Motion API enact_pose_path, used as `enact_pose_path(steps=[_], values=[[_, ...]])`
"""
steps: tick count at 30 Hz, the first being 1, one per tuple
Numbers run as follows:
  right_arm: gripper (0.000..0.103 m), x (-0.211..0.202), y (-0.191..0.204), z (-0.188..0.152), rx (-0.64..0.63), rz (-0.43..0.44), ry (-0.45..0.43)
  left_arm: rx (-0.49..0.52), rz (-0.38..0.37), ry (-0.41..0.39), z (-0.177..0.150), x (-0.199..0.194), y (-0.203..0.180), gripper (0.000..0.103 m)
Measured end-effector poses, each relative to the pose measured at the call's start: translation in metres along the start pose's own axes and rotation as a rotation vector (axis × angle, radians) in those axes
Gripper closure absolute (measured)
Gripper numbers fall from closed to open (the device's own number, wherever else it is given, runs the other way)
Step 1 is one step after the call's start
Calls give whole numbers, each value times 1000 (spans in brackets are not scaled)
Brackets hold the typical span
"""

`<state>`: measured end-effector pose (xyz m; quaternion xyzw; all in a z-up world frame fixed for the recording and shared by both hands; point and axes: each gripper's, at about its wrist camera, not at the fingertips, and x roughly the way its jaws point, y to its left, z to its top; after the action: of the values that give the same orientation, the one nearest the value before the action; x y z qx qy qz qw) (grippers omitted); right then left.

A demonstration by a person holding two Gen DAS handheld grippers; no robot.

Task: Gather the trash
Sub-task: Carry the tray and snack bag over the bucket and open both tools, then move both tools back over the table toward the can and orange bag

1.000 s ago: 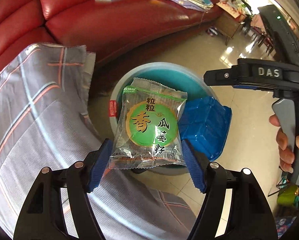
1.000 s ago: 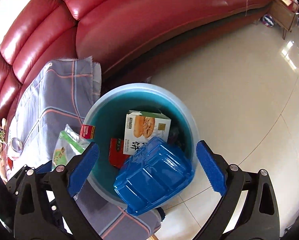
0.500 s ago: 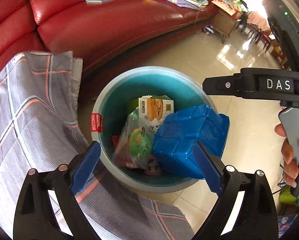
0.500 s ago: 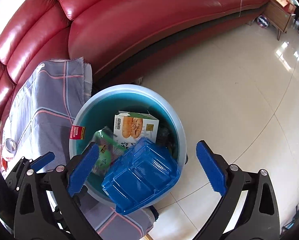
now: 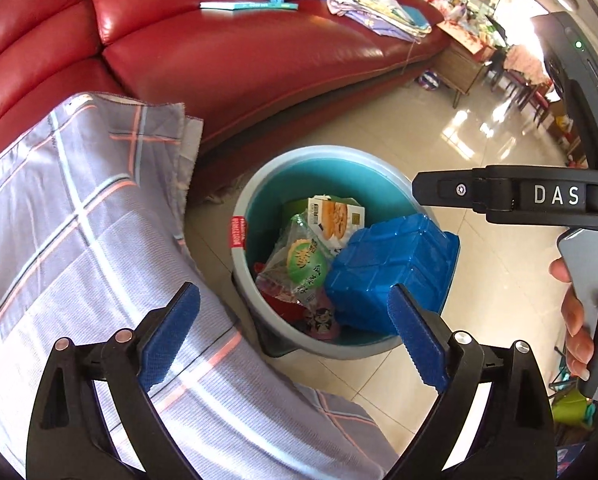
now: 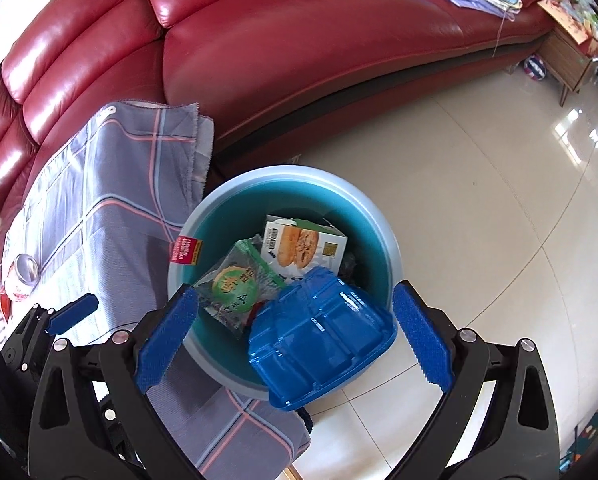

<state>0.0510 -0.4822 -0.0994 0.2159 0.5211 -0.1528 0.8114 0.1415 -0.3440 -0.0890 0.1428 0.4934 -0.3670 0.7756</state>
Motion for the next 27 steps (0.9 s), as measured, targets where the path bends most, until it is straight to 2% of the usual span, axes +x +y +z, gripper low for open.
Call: enact_pose_path(steps=[7, 19, 27], values=[[9, -7, 53, -5, -85, 5, 12, -59, 28, -45, -22, -39, 38, 7], [9, -17, 179, -13, -271, 36, 14, -225, 90, -110, -70, -106, 134, 6], [9, -33, 239, -28, -376, 22, 3, -294, 126, -155, -107, -147, 179, 6]])
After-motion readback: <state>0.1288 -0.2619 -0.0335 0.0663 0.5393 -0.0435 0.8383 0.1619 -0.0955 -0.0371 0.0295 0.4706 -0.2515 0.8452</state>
